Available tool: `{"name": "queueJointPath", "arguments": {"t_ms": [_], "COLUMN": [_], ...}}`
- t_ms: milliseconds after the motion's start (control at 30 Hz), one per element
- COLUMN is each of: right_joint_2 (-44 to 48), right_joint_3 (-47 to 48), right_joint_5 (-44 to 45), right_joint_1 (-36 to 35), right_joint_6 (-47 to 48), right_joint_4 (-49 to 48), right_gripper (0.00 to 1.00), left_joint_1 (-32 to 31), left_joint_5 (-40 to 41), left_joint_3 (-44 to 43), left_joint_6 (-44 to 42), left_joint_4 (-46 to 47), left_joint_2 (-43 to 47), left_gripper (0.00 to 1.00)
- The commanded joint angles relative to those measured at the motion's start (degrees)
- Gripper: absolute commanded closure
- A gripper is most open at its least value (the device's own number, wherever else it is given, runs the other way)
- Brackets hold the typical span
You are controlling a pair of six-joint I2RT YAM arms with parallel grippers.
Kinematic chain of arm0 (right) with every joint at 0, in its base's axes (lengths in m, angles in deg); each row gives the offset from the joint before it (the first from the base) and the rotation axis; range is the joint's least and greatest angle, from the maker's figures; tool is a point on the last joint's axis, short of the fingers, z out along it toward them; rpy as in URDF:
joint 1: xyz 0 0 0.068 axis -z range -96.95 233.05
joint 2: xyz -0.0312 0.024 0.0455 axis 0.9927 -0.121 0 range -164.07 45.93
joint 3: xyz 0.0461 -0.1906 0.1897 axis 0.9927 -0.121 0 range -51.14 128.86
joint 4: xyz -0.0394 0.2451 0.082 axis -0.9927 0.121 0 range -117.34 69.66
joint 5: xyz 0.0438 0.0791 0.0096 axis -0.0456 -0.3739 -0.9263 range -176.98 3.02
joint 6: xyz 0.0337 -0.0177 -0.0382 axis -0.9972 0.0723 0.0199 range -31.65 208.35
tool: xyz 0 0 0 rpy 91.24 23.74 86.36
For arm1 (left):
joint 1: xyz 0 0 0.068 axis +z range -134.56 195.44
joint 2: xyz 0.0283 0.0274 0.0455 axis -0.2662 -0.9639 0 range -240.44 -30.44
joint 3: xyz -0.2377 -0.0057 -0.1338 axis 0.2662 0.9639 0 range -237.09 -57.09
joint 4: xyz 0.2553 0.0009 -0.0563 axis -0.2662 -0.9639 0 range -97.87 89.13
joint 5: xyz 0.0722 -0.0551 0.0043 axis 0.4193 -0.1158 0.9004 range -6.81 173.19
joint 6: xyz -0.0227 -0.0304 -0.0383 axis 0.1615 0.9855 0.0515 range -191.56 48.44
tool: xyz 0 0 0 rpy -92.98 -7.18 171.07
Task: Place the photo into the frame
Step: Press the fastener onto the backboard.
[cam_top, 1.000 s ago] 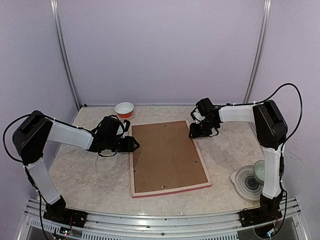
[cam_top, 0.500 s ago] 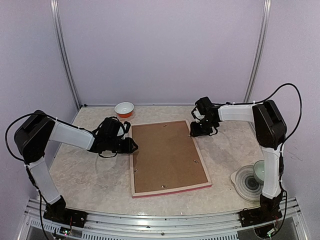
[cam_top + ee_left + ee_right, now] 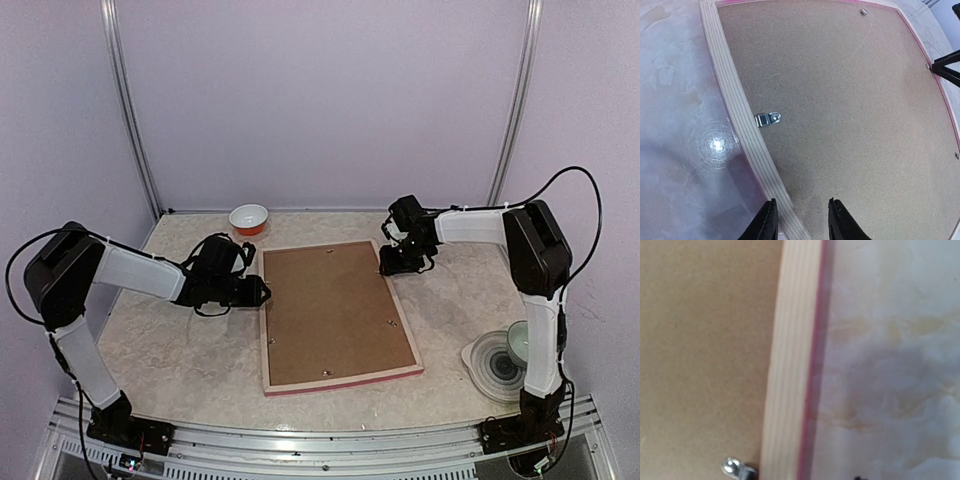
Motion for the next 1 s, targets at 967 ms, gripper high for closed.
{"name": "queueJointPath", "arguments": {"t_ms": [967], "right_joint_2": [-1.3], "right_joint_3": [1.6], "right_joint_5": [0.7], "right_joint_1": [-0.7], "right_joint_6": [0.6], "right_joint_4": [0.9], "right_gripper": [0.55], "left_joint_1": [0.2], "left_joint_5": [4.6], "left_joint_3": [-4.2], "left_joint_6": [-0.7], "left_joint_4": [-5.8], "left_joint_2": [-5.0], "left_gripper": [0.78]}}
